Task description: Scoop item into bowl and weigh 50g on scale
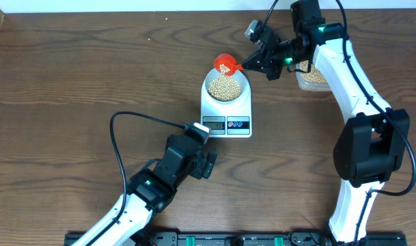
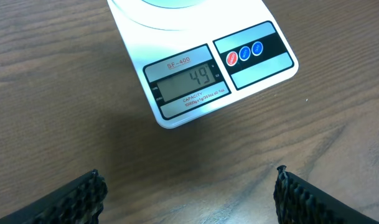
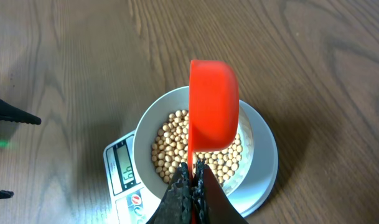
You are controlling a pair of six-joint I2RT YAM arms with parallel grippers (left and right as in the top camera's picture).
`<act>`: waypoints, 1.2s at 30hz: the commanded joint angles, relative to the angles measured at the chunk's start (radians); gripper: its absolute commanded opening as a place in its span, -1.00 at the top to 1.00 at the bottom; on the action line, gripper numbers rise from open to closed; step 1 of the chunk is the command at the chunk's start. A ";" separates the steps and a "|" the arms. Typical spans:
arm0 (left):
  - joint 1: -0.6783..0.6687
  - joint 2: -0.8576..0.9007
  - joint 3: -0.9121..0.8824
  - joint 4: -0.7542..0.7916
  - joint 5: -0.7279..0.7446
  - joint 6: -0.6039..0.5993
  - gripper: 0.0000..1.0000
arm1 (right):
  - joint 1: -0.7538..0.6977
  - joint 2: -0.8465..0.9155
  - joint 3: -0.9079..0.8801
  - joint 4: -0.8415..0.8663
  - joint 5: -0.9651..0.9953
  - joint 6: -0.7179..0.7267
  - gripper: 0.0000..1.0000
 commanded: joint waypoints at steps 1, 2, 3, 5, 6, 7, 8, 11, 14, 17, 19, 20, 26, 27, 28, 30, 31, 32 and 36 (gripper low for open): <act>0.000 -0.007 0.021 -0.001 -0.020 0.017 -0.77 | 0.014 0.014 -0.005 -0.002 -0.034 0.005 0.98; 0.000 -0.007 0.021 -0.001 -0.020 0.017 -0.77 | 0.014 0.014 -0.005 -0.002 -0.034 0.005 0.98; 0.000 -0.007 0.021 -0.001 -0.020 0.016 -0.77 | 0.014 0.014 -0.005 -0.001 -0.034 0.005 0.98; 0.000 -0.007 0.021 -0.001 -0.020 0.017 -0.77 | 0.014 0.014 -0.005 -0.001 -0.027 0.005 0.98; 0.000 -0.007 0.021 -0.001 -0.020 0.017 -0.77 | 0.014 0.014 -0.005 -0.001 -0.023 0.004 0.98; 0.000 -0.007 0.021 -0.001 -0.020 0.017 -0.77 | 0.014 0.014 -0.005 -0.001 -0.016 0.004 0.98; 0.000 -0.007 0.021 -0.001 -0.020 0.017 -0.76 | 0.014 0.014 -0.005 -0.001 -0.008 0.004 0.98; 0.000 -0.007 0.021 -0.001 -0.020 0.017 -0.77 | 0.015 0.014 -0.005 -0.001 0.023 0.003 0.98; 0.000 -0.007 0.021 -0.001 -0.020 0.017 -0.77 | 0.015 0.014 -0.005 0.002 0.025 -0.008 0.98; 0.000 -0.007 0.021 -0.001 -0.020 0.017 -0.77 | 0.015 0.014 -0.005 0.015 0.025 -0.007 0.98; 0.000 -0.007 0.021 -0.001 -0.020 0.017 -0.77 | 0.015 0.014 -0.005 0.023 0.026 -0.007 0.98; 0.000 -0.007 0.021 -0.001 -0.020 0.017 -0.77 | 0.015 0.014 -0.005 0.027 0.025 -0.007 0.98; 0.000 -0.007 0.021 -0.001 -0.020 0.017 -0.77 | 0.015 0.014 -0.005 0.037 0.025 -0.008 0.98; 0.000 -0.007 0.021 -0.001 -0.020 0.017 -0.77 | 0.015 0.014 -0.005 0.038 0.025 -0.008 0.98; 0.000 -0.007 0.021 -0.001 -0.020 0.017 -0.77 | 0.015 0.014 -0.005 0.039 0.025 -0.008 0.98; 0.000 -0.007 0.021 -0.001 -0.020 0.017 -0.77 | 0.015 0.014 -0.005 0.038 0.025 -0.008 0.98; 0.000 -0.007 0.021 -0.001 -0.020 0.017 -0.77 | 0.015 0.014 -0.005 0.038 0.025 -0.007 0.98; 0.000 -0.007 0.021 -0.001 -0.020 0.017 -0.77 | 0.015 0.014 -0.005 0.038 0.025 -0.008 0.98; 0.000 -0.007 0.021 -0.001 -0.020 0.017 -0.77 | 0.015 0.014 -0.005 0.038 0.025 -0.007 0.98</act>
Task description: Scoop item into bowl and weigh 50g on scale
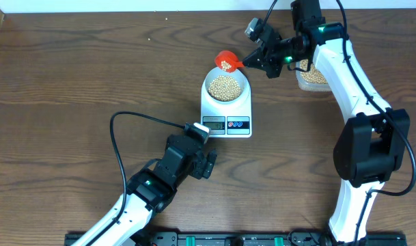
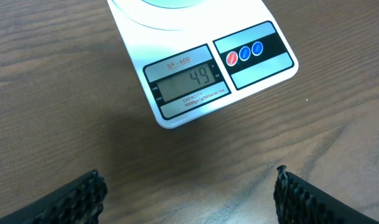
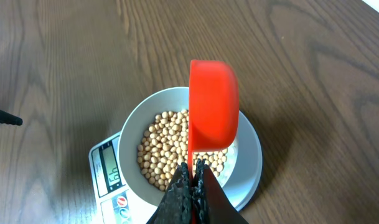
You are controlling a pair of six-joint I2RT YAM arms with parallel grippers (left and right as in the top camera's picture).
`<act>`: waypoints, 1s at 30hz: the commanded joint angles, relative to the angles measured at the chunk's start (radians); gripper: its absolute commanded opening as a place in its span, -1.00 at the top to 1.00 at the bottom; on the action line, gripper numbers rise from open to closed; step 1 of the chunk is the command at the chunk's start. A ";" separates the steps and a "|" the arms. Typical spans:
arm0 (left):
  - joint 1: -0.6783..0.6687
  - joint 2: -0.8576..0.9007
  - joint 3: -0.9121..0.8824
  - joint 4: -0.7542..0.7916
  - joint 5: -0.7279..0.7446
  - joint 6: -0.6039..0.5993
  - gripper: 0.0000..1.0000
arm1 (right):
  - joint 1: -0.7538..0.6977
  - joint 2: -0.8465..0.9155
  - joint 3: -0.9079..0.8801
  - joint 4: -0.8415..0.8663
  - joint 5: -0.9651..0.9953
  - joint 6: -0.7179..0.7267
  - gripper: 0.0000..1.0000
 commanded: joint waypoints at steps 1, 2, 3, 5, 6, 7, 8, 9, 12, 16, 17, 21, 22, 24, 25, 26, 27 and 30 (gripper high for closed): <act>0.000 -0.007 0.021 -0.001 -0.020 0.016 -0.77 | 0.015 0.014 -0.005 0.001 -0.008 -0.007 0.98; 0.000 -0.007 0.021 -0.001 -0.020 0.017 -0.77 | 0.015 0.014 -0.005 0.001 -0.008 -0.007 0.98; 0.000 -0.006 0.021 -0.001 -0.020 0.017 -0.77 | 0.015 0.014 -0.005 0.001 -0.008 -0.007 0.98; 0.000 -0.006 0.021 -0.004 -0.020 0.017 -0.77 | 0.015 0.014 -0.005 0.001 -0.008 -0.007 0.98; 0.000 -0.006 0.021 -0.004 -0.020 0.017 -0.77 | 0.015 0.014 -0.005 0.001 -0.008 -0.007 0.98; 0.000 -0.006 0.021 -0.005 -0.020 0.017 -0.77 | 0.015 0.014 -0.005 0.001 -0.008 -0.007 0.98; 0.000 -0.006 0.021 -0.004 -0.020 0.017 -0.77 | 0.015 0.013 -0.005 0.001 -0.008 -0.008 0.98; 0.000 -0.006 0.021 -0.004 -0.020 0.017 -0.77 | 0.015 0.012 -0.005 0.000 -0.008 -0.017 0.98; 0.000 -0.006 0.021 -0.004 -0.020 0.017 -0.77 | 0.015 0.008 -0.005 0.000 -0.007 -0.034 0.98; 0.000 -0.006 0.021 -0.004 -0.020 0.017 -0.77 | 0.015 -0.003 -0.005 0.000 0.011 -0.041 0.98; 0.000 -0.006 0.021 -0.004 -0.020 0.017 -0.77 | 0.015 -0.005 -0.005 0.000 0.023 -0.041 0.98; 0.000 -0.006 0.021 -0.004 -0.020 0.017 -0.77 | 0.015 -0.007 -0.005 0.000 0.046 -0.042 0.98; 0.000 -0.006 0.021 -0.004 -0.020 0.017 -0.77 | 0.015 -0.007 -0.005 0.000 0.045 -0.042 0.98; 0.000 -0.006 0.021 -0.004 -0.020 0.017 -0.77 | 0.016 -0.007 -0.005 0.000 0.045 -0.042 0.98; 0.000 -0.006 0.021 -0.004 -0.020 0.017 -0.77 | 0.016 -0.007 -0.005 0.000 0.045 -0.045 0.98; 0.000 -0.006 0.021 -0.004 -0.020 0.017 -0.77 | 0.018 -0.007 -0.005 0.000 0.046 -0.052 0.98; 0.000 -0.006 0.021 -0.004 -0.020 0.017 -0.77 | 0.018 -0.007 -0.005 0.000 0.046 -0.052 0.98; 0.000 -0.006 0.021 -0.004 -0.020 0.017 -0.77 | 0.023 -0.007 -0.005 0.000 0.046 -0.064 0.98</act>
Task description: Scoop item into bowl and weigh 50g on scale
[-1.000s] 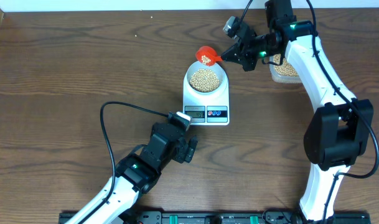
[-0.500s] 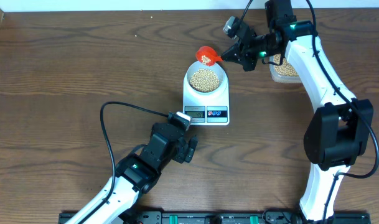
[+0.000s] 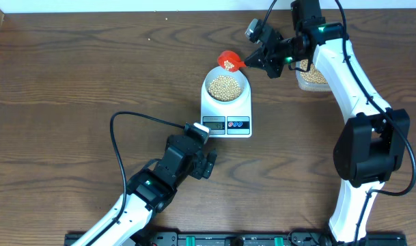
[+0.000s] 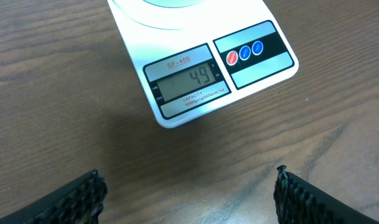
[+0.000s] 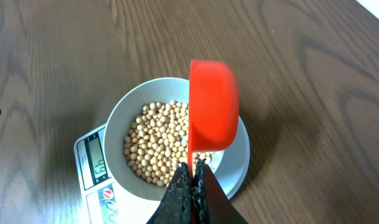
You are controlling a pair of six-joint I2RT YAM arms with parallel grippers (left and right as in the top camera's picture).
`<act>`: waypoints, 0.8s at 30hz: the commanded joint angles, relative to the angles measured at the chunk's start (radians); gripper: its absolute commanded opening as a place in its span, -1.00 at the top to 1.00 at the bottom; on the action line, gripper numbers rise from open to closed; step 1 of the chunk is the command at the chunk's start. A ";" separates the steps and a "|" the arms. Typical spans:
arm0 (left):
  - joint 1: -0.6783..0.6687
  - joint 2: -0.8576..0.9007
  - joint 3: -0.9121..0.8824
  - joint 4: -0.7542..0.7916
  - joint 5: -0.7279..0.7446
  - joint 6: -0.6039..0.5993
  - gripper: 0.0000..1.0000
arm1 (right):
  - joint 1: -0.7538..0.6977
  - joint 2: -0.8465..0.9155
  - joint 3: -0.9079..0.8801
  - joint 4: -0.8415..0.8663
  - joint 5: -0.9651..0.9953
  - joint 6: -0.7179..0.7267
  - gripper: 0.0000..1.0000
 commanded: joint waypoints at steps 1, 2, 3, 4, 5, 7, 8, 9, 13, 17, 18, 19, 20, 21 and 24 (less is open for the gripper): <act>0.000 -0.006 0.021 -0.003 -0.020 0.017 -0.77 | 0.024 -0.007 -0.005 0.000 -0.007 -0.031 0.98; 0.000 -0.006 0.021 -0.003 -0.020 0.017 -0.77 | 0.026 -0.007 -0.005 0.000 -0.007 -0.037 0.98; 0.000 -0.006 0.021 -0.003 -0.020 0.017 -0.77 | 0.027 -0.007 -0.005 0.000 -0.007 -0.043 0.98; 0.000 -0.006 0.021 -0.003 -0.020 0.017 -0.77 | 0.028 -0.007 -0.005 0.000 -0.006 -0.052 0.98; 0.000 -0.006 0.021 -0.003 -0.020 0.017 -0.77 | 0.029 -0.007 -0.005 0.000 -0.005 -0.058 0.98; 0.000 -0.006 0.021 -0.003 -0.020 0.017 -0.77 | 0.030 -0.007 -0.005 0.000 0.001 -0.065 0.98; 0.000 -0.006 0.021 -0.003 -0.020 0.017 -0.77 | 0.031 -0.007 -0.005 0.000 0.004 -0.066 0.98; 0.000 -0.006 0.021 -0.003 -0.020 0.017 -0.77 | 0.031 -0.007 -0.005 0.000 0.007 -0.069 0.98; 0.000 -0.006 0.021 -0.003 -0.020 0.017 -0.77 | 0.034 -0.007 -0.005 0.000 0.010 -0.072 0.98; 0.000 -0.006 0.021 -0.003 -0.020 0.017 -0.77 | 0.035 -0.007 -0.005 -0.001 0.010 -0.071 0.98; 0.000 -0.006 0.021 -0.003 -0.020 0.017 -0.77 | 0.035 -0.007 -0.005 -0.003 0.004 -0.071 0.98; 0.000 -0.006 0.021 -0.003 -0.020 0.017 -0.77 | 0.035 -0.007 -0.005 -0.004 -0.006 -0.071 0.98; 0.000 -0.006 0.021 -0.003 -0.020 0.017 -0.77 | 0.034 -0.007 -0.005 -0.005 -0.019 -0.071 0.98; 0.000 -0.006 0.021 -0.003 -0.020 0.017 -0.77 | 0.034 -0.007 -0.005 -0.005 -0.033 -0.071 0.98; 0.000 -0.006 0.021 -0.003 -0.020 0.017 -0.77 | 0.034 -0.007 -0.005 -0.010 -0.063 -0.068 0.98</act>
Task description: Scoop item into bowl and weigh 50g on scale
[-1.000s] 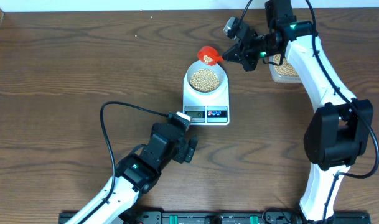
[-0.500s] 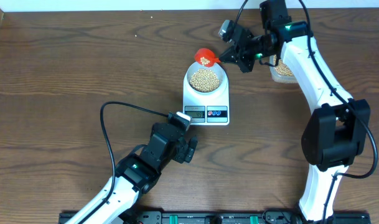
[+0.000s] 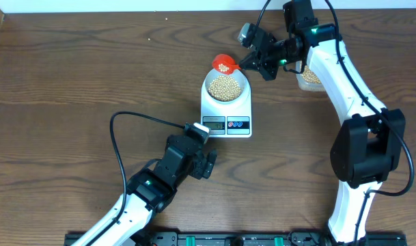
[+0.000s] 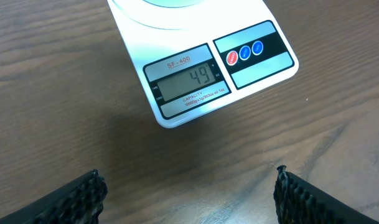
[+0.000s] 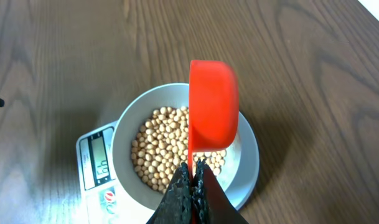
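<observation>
A white scale point(image 3: 226, 106) carries a white bowl point(image 3: 208, 82) of soybeans point(image 3: 225, 87); its display point(image 4: 188, 82) reads 49. My right gripper point(image 5: 192, 167) is shut on the handle of an orange scoop point(image 5: 213, 106), held over the bowl's far rim with a few beans in it point(image 3: 224, 65). The bowl point(image 5: 124, 138) and beans point(image 5: 159, 145) lie below the scoop in the right wrist view. My left gripper point(image 4: 188, 186) is open over the bare table just in front of the scale point(image 4: 264, 59), holding nothing.
A clear container of soybeans point(image 3: 310, 76) stands right of the scale, partly hidden by my right arm. A black cable point(image 3: 136, 117) loops on the table left of the scale. The table's far edge point(image 3: 126, 11) runs along the top.
The scoop has shifted a little to the left, now more over the bowl's far-left rim. The display still reads 49 and the left gripper has not moved.
The scoop was held over the bowl's far rim with beans in it, the display at 49. It then sat slightly farther back and to the right, twice. Now it is back over the rim. The reading stayed at 49 throughout; the left arm stayed still.
</observation>
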You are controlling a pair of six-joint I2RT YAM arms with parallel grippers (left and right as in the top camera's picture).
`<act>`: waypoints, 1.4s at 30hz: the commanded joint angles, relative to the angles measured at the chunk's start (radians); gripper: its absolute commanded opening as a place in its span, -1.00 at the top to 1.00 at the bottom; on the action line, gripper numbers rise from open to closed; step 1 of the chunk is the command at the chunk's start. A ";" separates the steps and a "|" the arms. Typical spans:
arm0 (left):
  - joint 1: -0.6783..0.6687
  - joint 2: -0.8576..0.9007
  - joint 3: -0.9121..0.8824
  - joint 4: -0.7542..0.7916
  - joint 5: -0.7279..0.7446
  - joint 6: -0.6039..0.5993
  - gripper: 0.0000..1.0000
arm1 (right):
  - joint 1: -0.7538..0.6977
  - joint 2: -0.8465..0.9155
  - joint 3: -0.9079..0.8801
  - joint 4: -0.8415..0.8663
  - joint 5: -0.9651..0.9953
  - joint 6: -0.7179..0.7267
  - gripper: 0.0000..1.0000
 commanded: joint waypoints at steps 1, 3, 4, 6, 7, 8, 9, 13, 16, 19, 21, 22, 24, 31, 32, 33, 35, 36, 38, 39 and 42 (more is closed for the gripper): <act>0.000 -0.006 0.021 -0.003 -0.020 0.017 -0.77 | 0.002 -0.007 -0.005 -0.007 -0.068 -0.002 0.98; 0.000 -0.006 0.021 -0.003 -0.020 0.017 -0.77 | 0.002 -0.007 -0.005 -0.008 -0.069 0.020 0.98; 0.000 -0.006 0.021 -0.003 -0.020 0.017 -0.77 | 0.002 -0.007 -0.005 -0.008 -0.069 0.032 0.98; 0.000 -0.006 0.021 -0.003 -0.020 0.017 -0.77 | 0.002 -0.007 -0.005 -0.008 -0.075 0.037 0.98; 0.000 -0.006 0.021 -0.003 -0.020 0.017 -0.77 | 0.002 -0.007 -0.005 -0.008 -0.077 0.039 0.98; 0.000 -0.006 0.021 -0.003 -0.020 0.017 -0.77 | 0.002 -0.007 -0.005 -0.008 -0.084 0.039 0.98; 0.000 -0.006 0.021 -0.003 -0.020 0.017 -0.77 | 0.002 -0.007 -0.005 -0.008 -0.090 0.039 0.98; 0.000 -0.006 0.021 -0.003 -0.020 0.017 -0.77 | 0.002 -0.007 -0.005 -0.007 -0.097 0.051 0.98; 0.000 -0.006 0.021 -0.003 -0.020 0.017 -0.77 | 0.002 -0.007 -0.005 -0.008 -0.097 0.054 0.98; 0.000 -0.006 0.021 -0.003 -0.020 0.017 -0.77 | 0.002 -0.007 -0.005 -0.008 -0.098 0.055 0.98; 0.000 -0.006 0.021 -0.003 -0.020 0.017 -0.77 | 0.001 -0.007 -0.005 -0.007 -0.106 0.055 0.98; 0.000 -0.006 0.021 -0.003 -0.020 0.017 -0.77 | 0.000 -0.007 -0.005 -0.007 -0.119 0.055 0.98; 0.000 -0.006 0.021 -0.003 -0.020 0.017 -0.77 | -0.006 -0.007 -0.004 -0.006 -0.159 0.055 0.98; 0.000 -0.006 0.021 -0.003 -0.020 0.017 -0.77 | -0.075 -0.007 0.005 0.048 -0.297 0.219 0.98; 0.000 -0.006 0.021 -0.003 -0.020 0.017 -0.77 | -0.087 -0.008 0.007 0.059 -0.319 0.243 0.98; 0.000 -0.006 0.021 -0.003 -0.020 0.017 -0.77 | -0.102 -0.009 0.008 0.077 -0.344 0.274 0.98; 0.000 -0.006 0.021 -0.003 -0.020 0.017 -0.77 | -0.128 -0.013 0.008 0.104 -0.370 0.322 0.98; 0.000 -0.006 0.021 -0.003 -0.020 0.017 -0.77 | -0.144 -0.018 0.008 0.121 -0.375 0.353 0.98; 0.000 -0.006 0.021 -0.003 -0.020 0.017 -0.77 | -0.175 -0.026 0.008 0.147 -0.375 0.408 0.98; 0.000 -0.006 0.021 -0.003 -0.020 0.017 -0.77 | -0.189 -0.030 0.008 0.157 -0.374 0.426 0.98; 0.000 -0.006 0.021 -0.003 -0.020 0.017 -0.77 | -0.245 -0.047 0.008 0.178 -0.373 0.483 0.98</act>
